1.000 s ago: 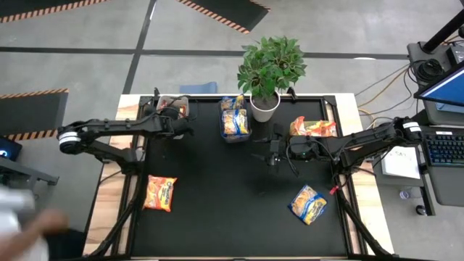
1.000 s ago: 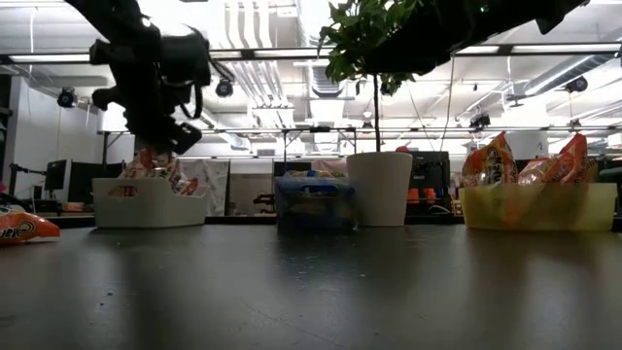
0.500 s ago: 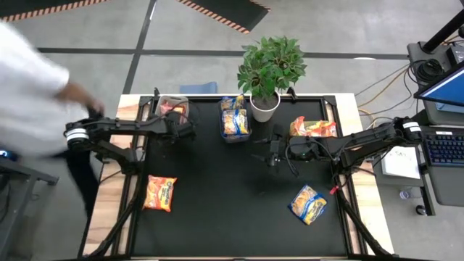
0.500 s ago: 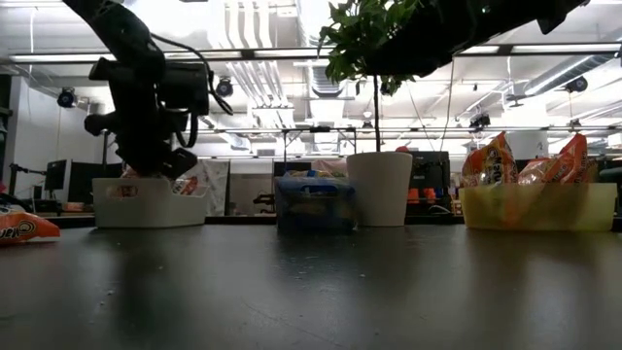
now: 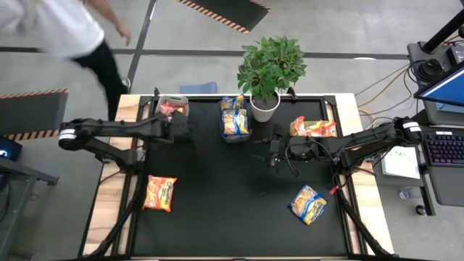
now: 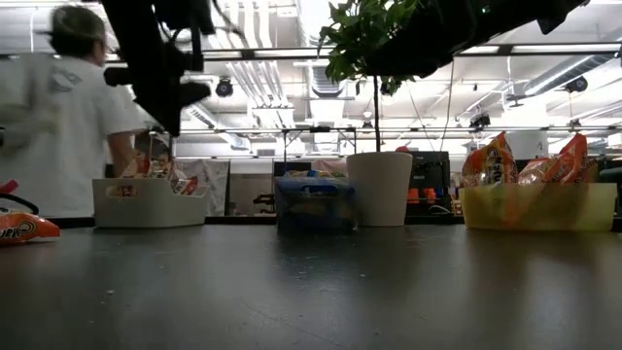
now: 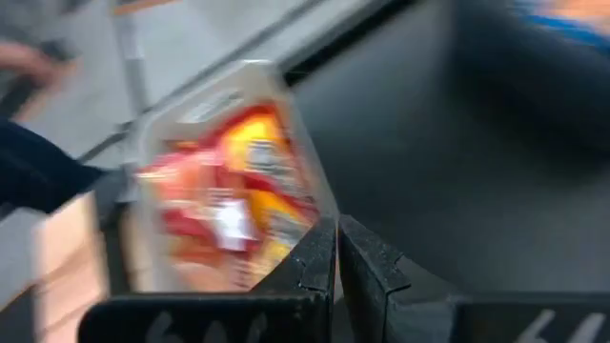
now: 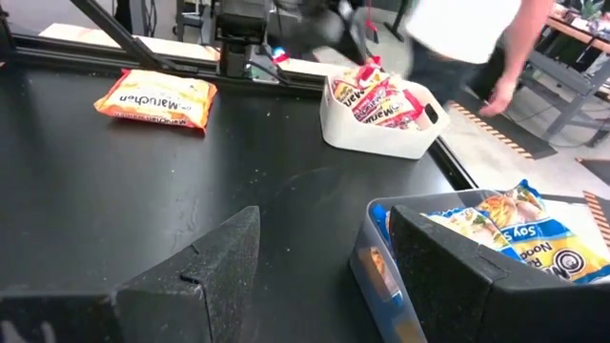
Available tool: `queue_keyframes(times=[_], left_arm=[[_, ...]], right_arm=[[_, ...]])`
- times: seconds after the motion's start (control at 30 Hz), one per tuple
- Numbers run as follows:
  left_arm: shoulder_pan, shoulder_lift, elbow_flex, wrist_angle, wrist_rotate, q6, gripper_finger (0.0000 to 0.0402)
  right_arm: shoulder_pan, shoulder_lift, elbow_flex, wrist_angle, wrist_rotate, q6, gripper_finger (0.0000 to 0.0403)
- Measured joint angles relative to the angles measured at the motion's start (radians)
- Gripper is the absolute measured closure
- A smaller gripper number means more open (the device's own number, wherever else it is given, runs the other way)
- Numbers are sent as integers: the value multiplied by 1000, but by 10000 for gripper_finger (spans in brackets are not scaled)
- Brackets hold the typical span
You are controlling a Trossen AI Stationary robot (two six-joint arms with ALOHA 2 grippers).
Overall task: Sort Maruchan noodles
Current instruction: Put the orange noodle pack into the yellow bin
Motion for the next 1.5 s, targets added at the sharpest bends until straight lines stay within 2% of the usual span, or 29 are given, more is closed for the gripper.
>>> queue_keyframes(times=[0.13, 0.3, 0.5, 0.67, 0.77, 0.93, 1.33, 1.43, 1.5], left_arm=[[-139, 7, 38, 2, 120, -20, 402], [-329, 23, 44, 6, 338, -139, 402], [-542, 68, 29, -8, 446, -457, 402], [-657, 167, 27, -51, 561, -696, 402], [-686, 235, 26, -55, 631, -770, 396], [-694, 338, 26, -101, 736, -792, 362], [-694, 478, 26, -131, 742, -768, 220], [-692, 501, 26, -127, 741, -753, 218], [-692, 513, 26, -124, 741, -741, 233]], right_arm=[[0, 0, 0, -5, 0, 15, 179], [0, 0, 0, -24, -1, 30, 179], [0, 0, 0, -34, -1, 40, 179], [0, 1, 0, -34, -2, 41, 179], [0, 1, 0, -34, -8, 42, 179], [0, 2, 0, -32, -52, 49, 179], [0, 2, 0, -32, -53, 56, 179], [0, 2, 0, -32, -52, 53, 179], [0, 2, 0, -32, -52, 53, 179]])
